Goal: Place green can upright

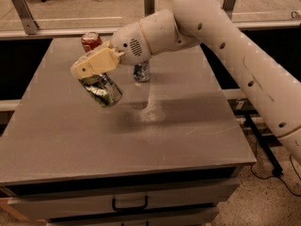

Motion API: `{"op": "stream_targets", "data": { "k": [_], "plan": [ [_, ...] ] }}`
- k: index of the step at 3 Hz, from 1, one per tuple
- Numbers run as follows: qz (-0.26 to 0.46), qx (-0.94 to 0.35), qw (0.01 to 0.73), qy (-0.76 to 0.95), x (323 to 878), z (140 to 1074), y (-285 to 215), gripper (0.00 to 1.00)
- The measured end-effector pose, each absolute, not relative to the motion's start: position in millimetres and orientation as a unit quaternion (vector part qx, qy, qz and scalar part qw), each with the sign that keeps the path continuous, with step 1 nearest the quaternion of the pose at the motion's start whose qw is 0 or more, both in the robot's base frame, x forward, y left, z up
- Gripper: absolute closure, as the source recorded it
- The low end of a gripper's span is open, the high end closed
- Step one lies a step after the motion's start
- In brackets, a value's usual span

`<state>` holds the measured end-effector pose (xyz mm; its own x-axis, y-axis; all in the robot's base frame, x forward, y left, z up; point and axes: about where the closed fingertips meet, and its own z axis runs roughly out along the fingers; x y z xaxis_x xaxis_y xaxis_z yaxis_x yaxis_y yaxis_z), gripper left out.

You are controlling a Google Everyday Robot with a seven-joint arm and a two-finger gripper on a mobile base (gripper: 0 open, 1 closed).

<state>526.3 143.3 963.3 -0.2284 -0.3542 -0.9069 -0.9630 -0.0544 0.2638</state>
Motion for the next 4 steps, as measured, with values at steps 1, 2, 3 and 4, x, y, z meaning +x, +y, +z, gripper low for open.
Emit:
{"op": "stream_targets", "data": {
  "k": [1,2,3,4],
  "plan": [
    [0.501,-0.564,0.362,0.548,526,965,119,1.0],
    [0.507,-0.579,0.409,0.491,527,961,103,1.0],
    [0.512,-0.575,0.439,0.464,530,953,90,0.84],
    [0.511,-0.574,0.454,0.452,531,944,79,0.61]
  ]
}}
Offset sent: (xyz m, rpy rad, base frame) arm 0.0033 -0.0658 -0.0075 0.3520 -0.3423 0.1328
